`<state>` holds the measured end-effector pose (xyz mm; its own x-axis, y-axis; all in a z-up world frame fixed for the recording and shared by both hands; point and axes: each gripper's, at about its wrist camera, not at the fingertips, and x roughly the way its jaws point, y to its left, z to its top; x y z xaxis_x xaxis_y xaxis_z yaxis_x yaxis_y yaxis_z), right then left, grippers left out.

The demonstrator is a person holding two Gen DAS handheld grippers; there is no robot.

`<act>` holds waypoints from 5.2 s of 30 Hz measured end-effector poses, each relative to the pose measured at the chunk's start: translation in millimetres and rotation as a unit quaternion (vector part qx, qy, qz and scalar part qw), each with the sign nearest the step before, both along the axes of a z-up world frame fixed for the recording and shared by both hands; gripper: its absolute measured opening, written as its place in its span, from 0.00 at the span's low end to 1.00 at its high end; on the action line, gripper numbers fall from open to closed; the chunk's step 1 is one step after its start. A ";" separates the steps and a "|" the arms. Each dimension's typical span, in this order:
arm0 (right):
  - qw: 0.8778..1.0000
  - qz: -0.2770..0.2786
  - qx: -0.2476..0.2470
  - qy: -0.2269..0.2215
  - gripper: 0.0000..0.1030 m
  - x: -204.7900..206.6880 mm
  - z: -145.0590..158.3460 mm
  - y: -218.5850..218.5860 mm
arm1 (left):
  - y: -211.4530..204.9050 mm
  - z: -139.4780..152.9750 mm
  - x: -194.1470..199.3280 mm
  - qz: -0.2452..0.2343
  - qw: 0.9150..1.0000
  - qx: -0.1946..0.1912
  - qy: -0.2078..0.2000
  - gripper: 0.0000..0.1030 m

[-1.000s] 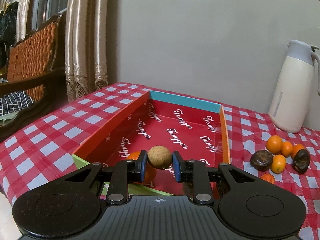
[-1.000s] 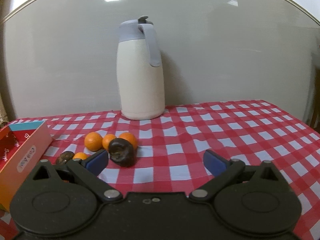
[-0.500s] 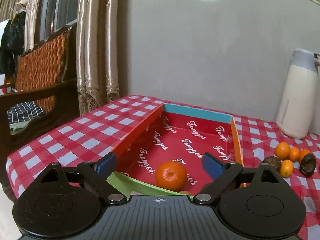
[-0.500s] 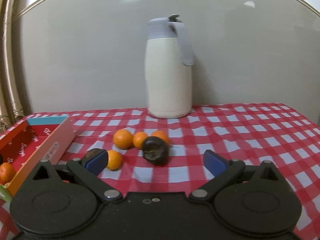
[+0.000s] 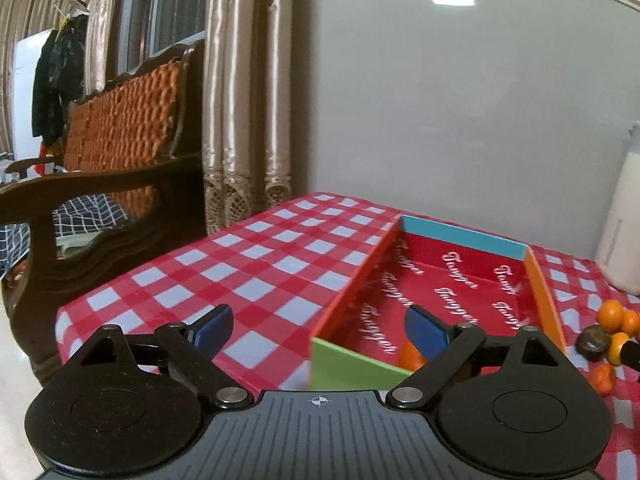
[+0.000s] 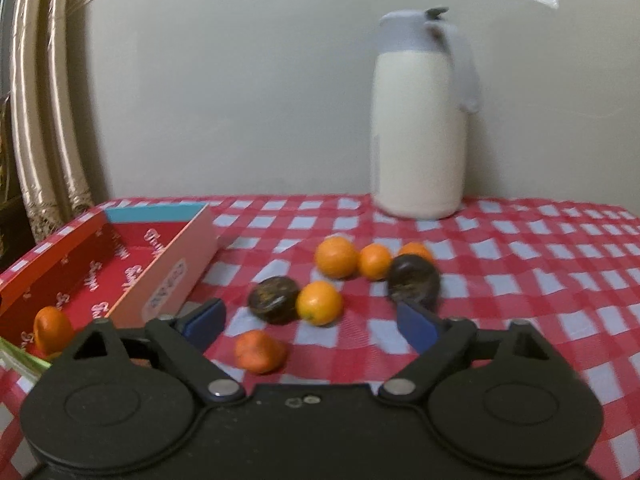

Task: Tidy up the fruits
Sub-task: 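Close the right gripper on the small orange and lift it toward the box, then lower the small orange into the red box and open the right gripper, then pull both tools back from the box toward the fruit pile, then close the left gripper on the dark brown fruit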

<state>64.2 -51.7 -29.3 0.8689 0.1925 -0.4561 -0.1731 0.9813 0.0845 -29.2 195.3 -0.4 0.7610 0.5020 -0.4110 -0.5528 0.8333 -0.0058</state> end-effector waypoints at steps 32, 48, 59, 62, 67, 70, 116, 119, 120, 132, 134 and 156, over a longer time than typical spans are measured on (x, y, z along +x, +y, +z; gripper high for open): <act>0.998 0.064 0.021 0.013 0.30 6.8 -0.9 38.0 | 72.6 -0.1 -34.2 0.090 0.996 -0.026 -0.002 0.89; 0.979 0.198 0.028 -0.041 0.30 -20.4 17.4 76.5 | 71.3 3.6 -37.3 0.092 0.995 -0.024 -0.002 0.89; 0.974 0.227 0.013 -0.024 0.35 -25.4 9.9 96.3 | 70.3 4.9 -38.0 0.091 0.996 -0.019 -0.002 0.90; 0.974 0.227 0.011 -0.027 0.34 -26.5 11.0 95.9 | 70.3 4.9 -37.7 0.091 0.996 -0.019 -0.002 0.90; 0.976 0.216 0.016 -0.033 0.36 -26.0 14.3 89.8 | 66.8 5.7 -36.5 0.088 0.996 -0.017 -0.001 0.90; 0.978 0.203 0.019 -0.037 0.38 -25.1 16.7 83.2 | 61.8 6.4 -34.3 0.081 0.997 -0.016 0.000 0.90; 0.989 -0.142 -0.013 -0.025 0.82 -1.8 4.0 -115.6 | -146.0 10.0 42.7 -0.151 0.986 0.066 -0.024 0.90; 0.988 -0.150 -0.012 -0.024 0.82 -2.5 4.2 -126.4 | -160.1 7.1 49.1 -0.167 0.983 0.070 -0.020 0.90; 0.988 -0.152 -0.012 -0.024 0.82 -2.9 4.2 -129.8 | -164.0 6.5 51.6 -0.172 0.982 0.071 -0.018 0.90; 0.985 -0.170 0.003 -0.025 0.82 -8.2 4.2 -162.8 | -207.0 -7.3 74.9 -0.214 0.973 0.089 0.008 0.89; 0.985 -0.170 0.004 -0.027 0.82 -9.2 4.8 -165.7 | -209.5 -8.6 79.6 -0.214 0.973 0.086 0.009 0.89; 0.985 -0.172 0.022 -0.026 0.82 -10.5 4.6 -181.9 | -250.2 -9.2 122.2 -0.278 0.958 0.062 0.020 0.64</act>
